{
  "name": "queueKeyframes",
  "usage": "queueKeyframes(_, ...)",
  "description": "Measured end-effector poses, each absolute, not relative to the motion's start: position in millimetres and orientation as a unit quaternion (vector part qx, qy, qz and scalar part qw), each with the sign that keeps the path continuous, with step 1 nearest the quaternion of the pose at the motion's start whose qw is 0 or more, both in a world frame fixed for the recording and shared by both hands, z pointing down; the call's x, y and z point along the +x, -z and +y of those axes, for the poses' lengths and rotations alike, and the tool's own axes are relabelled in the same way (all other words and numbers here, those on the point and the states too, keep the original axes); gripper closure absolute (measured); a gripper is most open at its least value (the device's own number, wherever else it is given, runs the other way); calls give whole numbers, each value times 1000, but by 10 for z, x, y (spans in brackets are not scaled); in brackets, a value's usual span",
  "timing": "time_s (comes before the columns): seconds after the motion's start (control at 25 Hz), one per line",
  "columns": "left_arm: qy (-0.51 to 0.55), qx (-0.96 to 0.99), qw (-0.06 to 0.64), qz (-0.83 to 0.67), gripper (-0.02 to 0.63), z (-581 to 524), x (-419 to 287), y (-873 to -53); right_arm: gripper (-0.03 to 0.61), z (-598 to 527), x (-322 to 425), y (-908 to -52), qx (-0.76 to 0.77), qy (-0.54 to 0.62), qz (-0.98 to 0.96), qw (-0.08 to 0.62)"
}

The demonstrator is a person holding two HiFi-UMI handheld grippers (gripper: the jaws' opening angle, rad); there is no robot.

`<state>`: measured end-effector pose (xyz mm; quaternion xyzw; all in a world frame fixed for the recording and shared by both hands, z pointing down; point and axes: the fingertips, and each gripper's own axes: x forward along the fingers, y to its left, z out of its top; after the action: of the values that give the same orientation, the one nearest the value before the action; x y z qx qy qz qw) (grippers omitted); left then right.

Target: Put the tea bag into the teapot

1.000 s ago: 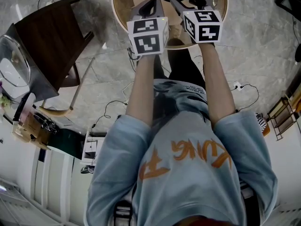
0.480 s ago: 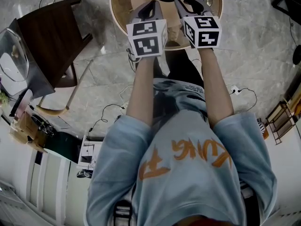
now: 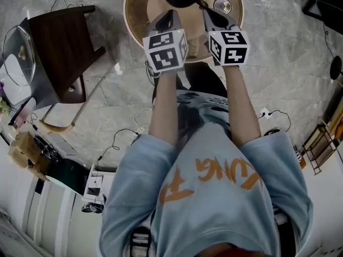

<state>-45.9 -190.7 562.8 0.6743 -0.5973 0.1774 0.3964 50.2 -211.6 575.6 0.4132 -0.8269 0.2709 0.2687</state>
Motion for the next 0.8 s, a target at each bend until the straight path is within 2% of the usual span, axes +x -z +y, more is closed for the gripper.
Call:
queueKeyframes(0.4,-162,694,337,-615,589,-1931,-274,-5074,566,-2001,636,-5327,398,-263,-851,221)
queueKeyframes(0.8,-96,706,246,-657,589,-2221,-390,-4395,566,-2476,838,-4709,423,-213,-867,154)
